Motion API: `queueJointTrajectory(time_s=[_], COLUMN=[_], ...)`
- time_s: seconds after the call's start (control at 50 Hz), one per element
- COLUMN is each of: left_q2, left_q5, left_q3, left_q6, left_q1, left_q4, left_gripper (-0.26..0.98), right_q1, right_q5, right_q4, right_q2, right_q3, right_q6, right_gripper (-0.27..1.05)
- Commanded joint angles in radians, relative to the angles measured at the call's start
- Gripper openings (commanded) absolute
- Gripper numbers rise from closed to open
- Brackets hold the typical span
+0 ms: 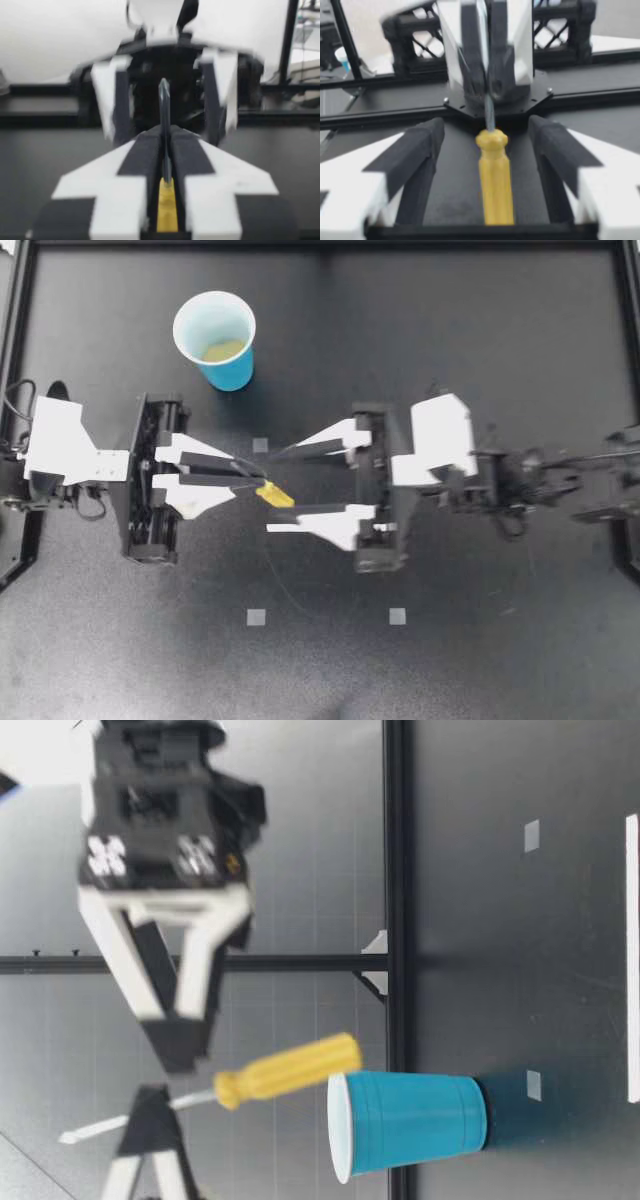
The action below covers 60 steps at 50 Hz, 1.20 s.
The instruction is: Pick up the screwdriver with the right arm, hand it over to the left arm then place it into the cup.
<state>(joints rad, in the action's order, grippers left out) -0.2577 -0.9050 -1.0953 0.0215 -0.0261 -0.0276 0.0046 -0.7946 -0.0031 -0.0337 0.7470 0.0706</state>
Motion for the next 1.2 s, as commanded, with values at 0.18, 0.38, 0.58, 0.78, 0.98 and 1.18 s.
queueJointTrajectory(time_s=[0.18, 0.38, 0.58, 0.78, 0.98, 1.18], left_q2=[-0.103, -0.147, -0.106, 0.006, 0.075, 0.083], left_q5=[0.009, 0.011, 0.018, 0.005, -0.008, -0.006], left_q3=[-0.049, -0.046, -0.049, -0.035, -0.003, -0.002], left_q6=[-0.141, -0.252, -0.279, -0.276, -0.261, -0.264], left_q1=[-0.176, -0.324, -0.414, -0.449, -0.451, -0.451], left_q4=[0.140, 0.193, 0.198, 0.212, 0.225, 0.225], left_gripper=[0.07, 0.07, 0.07, 0.07, 0.08, 0.25], right_q1=[-0.015, -0.015, -0.015, -0.015, -0.015, -0.015], right_q5=[-0.011, -0.011, -0.011, -0.017, -0.029, -0.029], right_q4=[0.005, 0.017, 0.023, 0.023, 0.023, 0.023], right_q2=[0.241, 0.353, 0.388, 0.374, 0.374, 0.373], right_q3=[0.110, 0.183, 0.218, 0.212, 0.212, 0.210], right_q6=[-0.002, -0.002, 0.000, 0.000, 0.003, 0.005], right_gripper=[0.67, 0.67, 0.67, 0.67, 0.67, 0.67])
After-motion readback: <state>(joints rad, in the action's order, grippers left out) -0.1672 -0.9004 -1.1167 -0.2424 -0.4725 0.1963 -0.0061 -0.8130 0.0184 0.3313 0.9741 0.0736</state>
